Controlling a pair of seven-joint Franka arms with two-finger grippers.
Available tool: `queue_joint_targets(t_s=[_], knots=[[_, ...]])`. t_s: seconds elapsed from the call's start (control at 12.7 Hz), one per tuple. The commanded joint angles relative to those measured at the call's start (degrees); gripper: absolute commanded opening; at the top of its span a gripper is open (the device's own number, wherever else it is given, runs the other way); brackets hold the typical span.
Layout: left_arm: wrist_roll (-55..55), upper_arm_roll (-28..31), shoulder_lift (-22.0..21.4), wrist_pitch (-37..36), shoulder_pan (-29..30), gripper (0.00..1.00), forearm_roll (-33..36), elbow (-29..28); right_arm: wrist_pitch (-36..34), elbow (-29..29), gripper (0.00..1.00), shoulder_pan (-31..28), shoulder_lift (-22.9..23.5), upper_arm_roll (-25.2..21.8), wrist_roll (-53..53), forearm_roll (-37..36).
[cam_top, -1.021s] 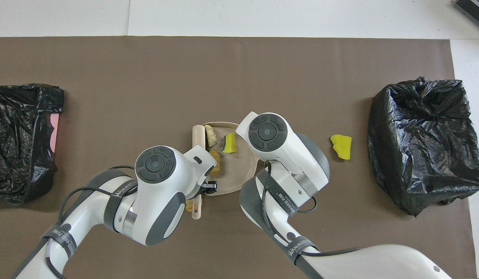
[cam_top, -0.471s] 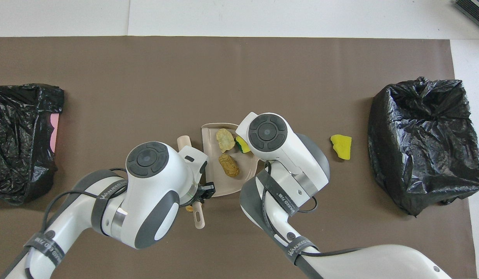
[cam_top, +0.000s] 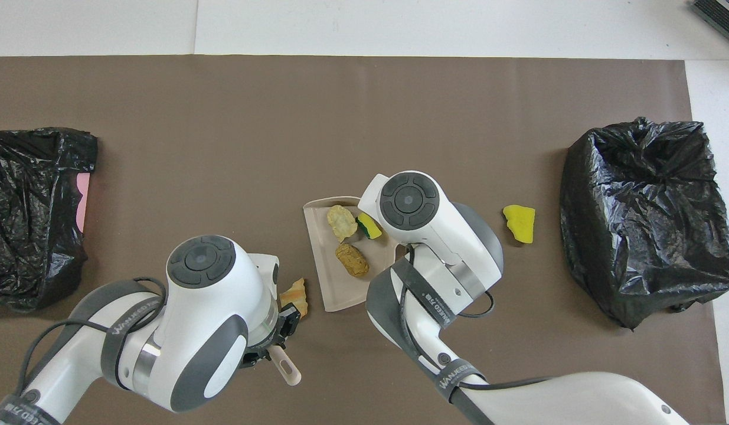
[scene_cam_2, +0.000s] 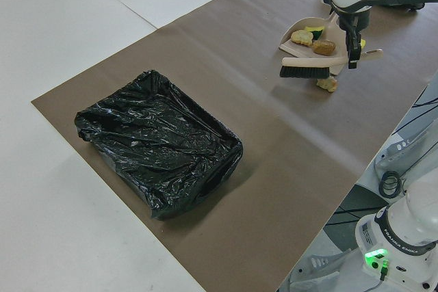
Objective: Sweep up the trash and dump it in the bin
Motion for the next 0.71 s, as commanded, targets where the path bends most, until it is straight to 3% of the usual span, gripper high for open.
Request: queue_joint_targets(t_s=[0.0,0.16,0.31,0.63], knots=[[-3.6,0.2,-5.1,6.8,-5.9,0.00,-0.7,-8.0,1.6,-2.2,0.00,-0.2,-1.6,0.4,-3.6,-1.8],[-1.8,0.2,-4.0,14.4,-7.5,0.00,-0.7,-8.8,3.6,-4.0,0.00,-0.2,-2.1,0.4,-3.6,-1.8],[1.0,0.2,0.3,18.3,-10.0,0.00,-0.7,-8.8,3.9,-4.6,0.00,-0.5,-2.3,0.4,-3.2,-1.8],[11.9,0.3,3.2,25.3,-9.9,0.00,-1.6,-6.4,4.8,-4.8,0.00,-0.9,-2.3,0.4,-3.0,-1.8]])
